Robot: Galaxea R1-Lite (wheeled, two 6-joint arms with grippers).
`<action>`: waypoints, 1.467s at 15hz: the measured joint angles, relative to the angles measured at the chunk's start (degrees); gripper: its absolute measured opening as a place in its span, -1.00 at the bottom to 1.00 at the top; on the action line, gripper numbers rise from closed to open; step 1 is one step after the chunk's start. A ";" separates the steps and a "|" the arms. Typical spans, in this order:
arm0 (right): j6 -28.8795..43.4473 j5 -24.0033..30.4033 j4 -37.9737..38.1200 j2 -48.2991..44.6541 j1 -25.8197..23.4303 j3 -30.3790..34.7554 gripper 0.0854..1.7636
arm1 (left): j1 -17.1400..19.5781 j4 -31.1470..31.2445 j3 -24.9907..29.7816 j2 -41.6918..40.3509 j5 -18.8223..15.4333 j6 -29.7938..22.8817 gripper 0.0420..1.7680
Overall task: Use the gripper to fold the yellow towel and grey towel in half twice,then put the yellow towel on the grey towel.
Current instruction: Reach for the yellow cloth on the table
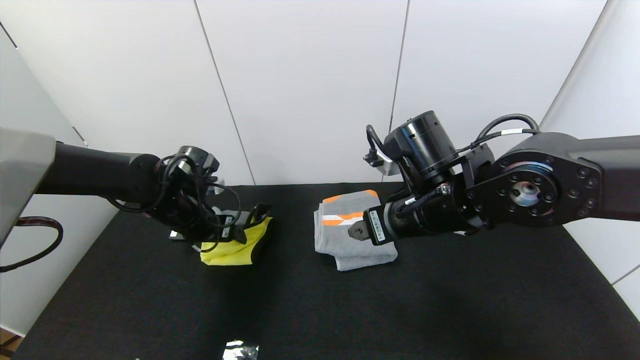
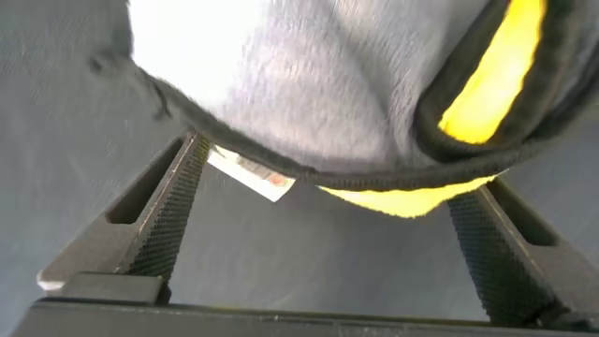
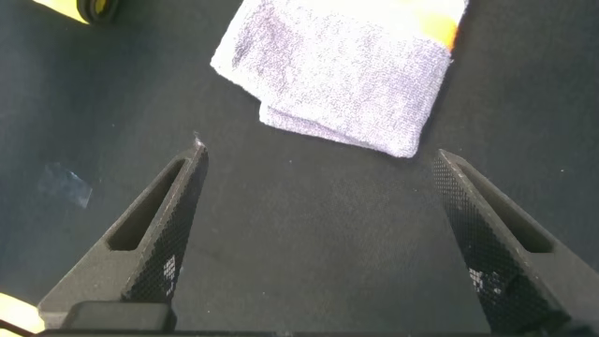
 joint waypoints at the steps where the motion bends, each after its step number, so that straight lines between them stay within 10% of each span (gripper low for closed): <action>1: 0.00 0.02 -0.01 0.05 0.00 0.00 0.94 | 0.01 -0.18 -0.05 0.11 -0.06 -0.02 0.94; 22: 0.00 -0.02 -0.01 0.40 0.10 0.26 0.94 | -8.07 -7.17 -9.20 3.22 -0.28 0.24 0.94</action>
